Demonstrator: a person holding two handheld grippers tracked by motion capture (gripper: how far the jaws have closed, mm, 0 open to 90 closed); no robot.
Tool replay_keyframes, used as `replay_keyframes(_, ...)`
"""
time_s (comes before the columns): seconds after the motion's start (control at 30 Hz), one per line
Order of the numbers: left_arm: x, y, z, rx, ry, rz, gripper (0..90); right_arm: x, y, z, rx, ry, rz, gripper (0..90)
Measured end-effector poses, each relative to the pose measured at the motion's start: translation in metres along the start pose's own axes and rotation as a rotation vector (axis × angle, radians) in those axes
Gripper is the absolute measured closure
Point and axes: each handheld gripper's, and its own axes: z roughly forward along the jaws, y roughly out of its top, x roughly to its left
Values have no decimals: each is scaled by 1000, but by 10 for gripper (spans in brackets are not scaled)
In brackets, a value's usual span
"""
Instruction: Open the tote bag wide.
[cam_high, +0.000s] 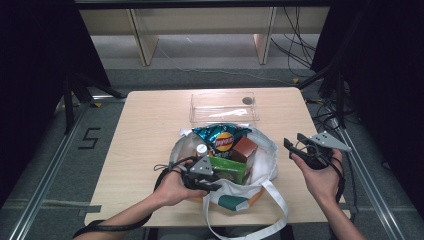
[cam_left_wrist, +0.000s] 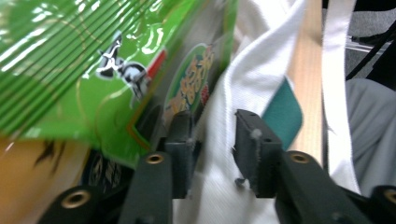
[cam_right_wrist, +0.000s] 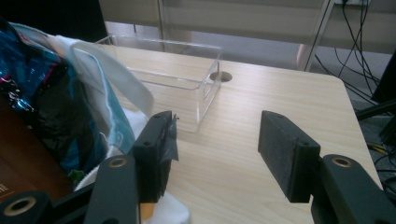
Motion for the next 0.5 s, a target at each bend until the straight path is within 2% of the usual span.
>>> replay_keyframes(0.1, -3, -3, -12, -48, 6, -31, 596, 1, 2, -1, -6, 10, 11, 462)
replay_keyframes(0.13, -3, -4, -16, -60, 9, -41, 567, -1, 3, -2, -14, 12, -13, 462)
replay_keyframes(0.2, -3, -5, -29, -104, 14, -47, 546, 0, 5, -4, -29, 7, -1, 452)
replay_keyframes(0.23, -3, -5, -35, -114, 28, -48, 536, 3, 8, -7, -29, 8, 25, 451)
replay_keyframes(0.3, -4, -5, -46, -152, 51, -58, 512, 2, 11, -7, -63, 18, -7, 457)
replay_keyframes(0.33, -3, -5, -53, -171, 62, -50, 505, 4, 13, -8, -59, 37, 16, 467)
replay_keyframes(0.37, -3, -6, -59, -192, 73, -56, 516, 6, 15, -9, -59, 52, 13, 504)
replay_keyframes(0.4, -2, -6, -64, -211, 86, -54, 516, 6, 15, -9, -59, 52, 13, 504)
replay_keyframes(0.47, 2, -6, -78, -248, 129, -53, 534, 9, 17, -8, -48, 81, -4, 539)
replay_keyframes(0.5, 5, -8, -86, -285, 156, -70, 539, 11, 17, -9, -38, 100, -3, 559)
